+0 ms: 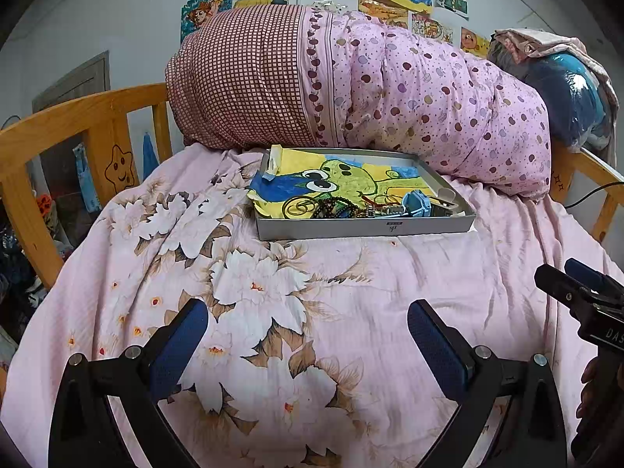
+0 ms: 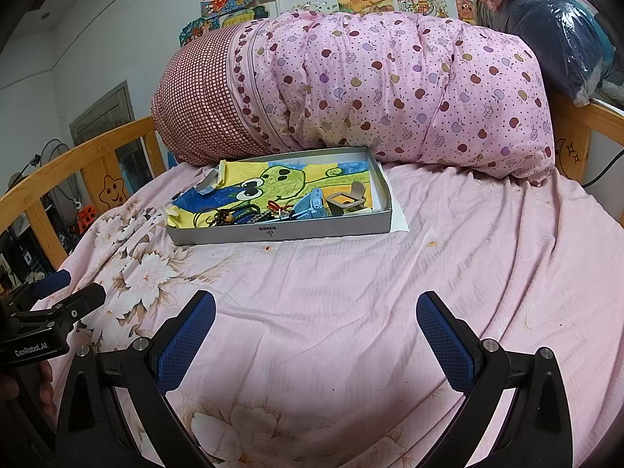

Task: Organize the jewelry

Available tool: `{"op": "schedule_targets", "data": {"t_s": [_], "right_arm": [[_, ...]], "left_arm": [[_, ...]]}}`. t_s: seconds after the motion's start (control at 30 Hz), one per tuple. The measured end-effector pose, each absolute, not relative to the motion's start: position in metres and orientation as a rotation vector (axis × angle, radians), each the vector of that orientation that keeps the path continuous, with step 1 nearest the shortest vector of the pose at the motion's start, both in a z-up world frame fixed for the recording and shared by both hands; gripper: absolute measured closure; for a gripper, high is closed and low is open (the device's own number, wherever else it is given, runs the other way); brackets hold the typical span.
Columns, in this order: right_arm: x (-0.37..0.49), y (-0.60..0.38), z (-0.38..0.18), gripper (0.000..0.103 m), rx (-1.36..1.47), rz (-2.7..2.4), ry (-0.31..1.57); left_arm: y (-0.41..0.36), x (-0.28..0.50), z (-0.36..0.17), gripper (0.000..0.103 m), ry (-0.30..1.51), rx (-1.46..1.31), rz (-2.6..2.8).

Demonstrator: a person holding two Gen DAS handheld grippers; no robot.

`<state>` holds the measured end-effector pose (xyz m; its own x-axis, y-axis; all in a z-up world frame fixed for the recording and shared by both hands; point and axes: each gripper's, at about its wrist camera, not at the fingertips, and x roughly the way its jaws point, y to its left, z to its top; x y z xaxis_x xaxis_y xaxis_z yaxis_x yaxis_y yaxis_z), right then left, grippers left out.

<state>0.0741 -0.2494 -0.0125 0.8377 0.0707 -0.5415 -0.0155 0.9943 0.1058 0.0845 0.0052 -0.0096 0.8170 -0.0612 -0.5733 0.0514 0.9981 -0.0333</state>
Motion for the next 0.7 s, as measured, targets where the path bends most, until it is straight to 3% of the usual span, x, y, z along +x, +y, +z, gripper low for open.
{"op": "schedule_targets", "data": {"t_s": [0.7], "right_arm": [[0.074,-0.2488,-0.0126,0.002,0.1,0.045,0.577]], "left_arm": [[0.0051,0.0855,-0.0093,0.0,0.613,-0.017,-0.061]]}}
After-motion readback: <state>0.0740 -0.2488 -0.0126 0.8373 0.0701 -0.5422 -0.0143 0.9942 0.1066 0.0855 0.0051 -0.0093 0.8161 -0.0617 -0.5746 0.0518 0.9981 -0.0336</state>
